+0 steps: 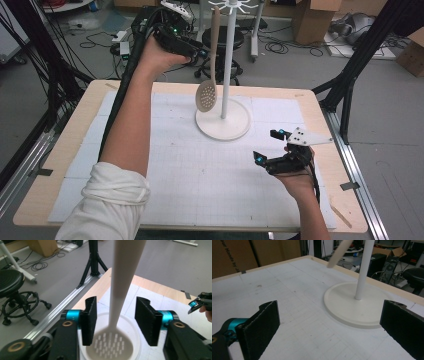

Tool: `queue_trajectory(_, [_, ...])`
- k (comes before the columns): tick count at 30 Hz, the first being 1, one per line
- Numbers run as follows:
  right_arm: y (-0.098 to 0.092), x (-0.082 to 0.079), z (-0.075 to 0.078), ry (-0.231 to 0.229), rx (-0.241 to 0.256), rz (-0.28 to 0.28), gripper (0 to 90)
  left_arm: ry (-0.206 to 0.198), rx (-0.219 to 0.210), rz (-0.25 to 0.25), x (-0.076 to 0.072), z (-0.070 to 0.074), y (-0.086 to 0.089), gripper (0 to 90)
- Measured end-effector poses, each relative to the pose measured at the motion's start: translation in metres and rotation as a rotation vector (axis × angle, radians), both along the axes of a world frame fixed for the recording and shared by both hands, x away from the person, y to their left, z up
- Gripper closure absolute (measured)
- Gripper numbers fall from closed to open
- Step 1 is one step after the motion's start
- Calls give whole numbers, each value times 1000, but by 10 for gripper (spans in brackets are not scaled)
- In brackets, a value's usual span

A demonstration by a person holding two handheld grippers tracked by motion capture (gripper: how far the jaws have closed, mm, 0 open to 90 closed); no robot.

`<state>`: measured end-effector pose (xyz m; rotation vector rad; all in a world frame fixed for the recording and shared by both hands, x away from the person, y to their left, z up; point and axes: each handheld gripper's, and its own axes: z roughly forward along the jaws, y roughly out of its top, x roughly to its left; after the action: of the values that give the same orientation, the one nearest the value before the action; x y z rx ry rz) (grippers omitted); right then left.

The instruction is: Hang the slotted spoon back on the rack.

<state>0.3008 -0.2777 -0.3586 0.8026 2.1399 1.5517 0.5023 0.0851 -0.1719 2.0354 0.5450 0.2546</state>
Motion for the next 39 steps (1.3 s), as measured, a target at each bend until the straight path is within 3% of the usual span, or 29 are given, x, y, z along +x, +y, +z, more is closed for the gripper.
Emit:
queue_trajectory(5, [0,0,0,5,-2,-2,15,38,17,0,-9,-5,11,409])
queue_trajectory(6, [0,0,-1,5,-3,-1,15,29,25,5,-12,-6,12,394])
queue_trajectory(8, [0,1,-2,4,-6,-3,15,10,-11,7,-20,-8,19,376])
queue_trajectory(10, [2,1,-3,12,-8,0,15,-13,-17,31,-27,-13,25,345])
queue_trajectory(12, [3,1,-4,11,-15,1,15,-6,-39,37,-31,-19,32,324])
queue_trajectory(17, [7,1,-4,17,-22,6,15,-4,-91,26,-47,-37,45,296])
queue_trajectory(22, [4,1,-3,13,-14,1,15,-7,-100,1,-69,-53,57,301])
queue_trajectory(32, [6,2,-4,15,-15,3,15,-14,-178,31,-92,-82,88,305])
queue_trajectory(39, [9,2,-4,11,-24,11,15,-35,-195,27,-112,-100,106,288])
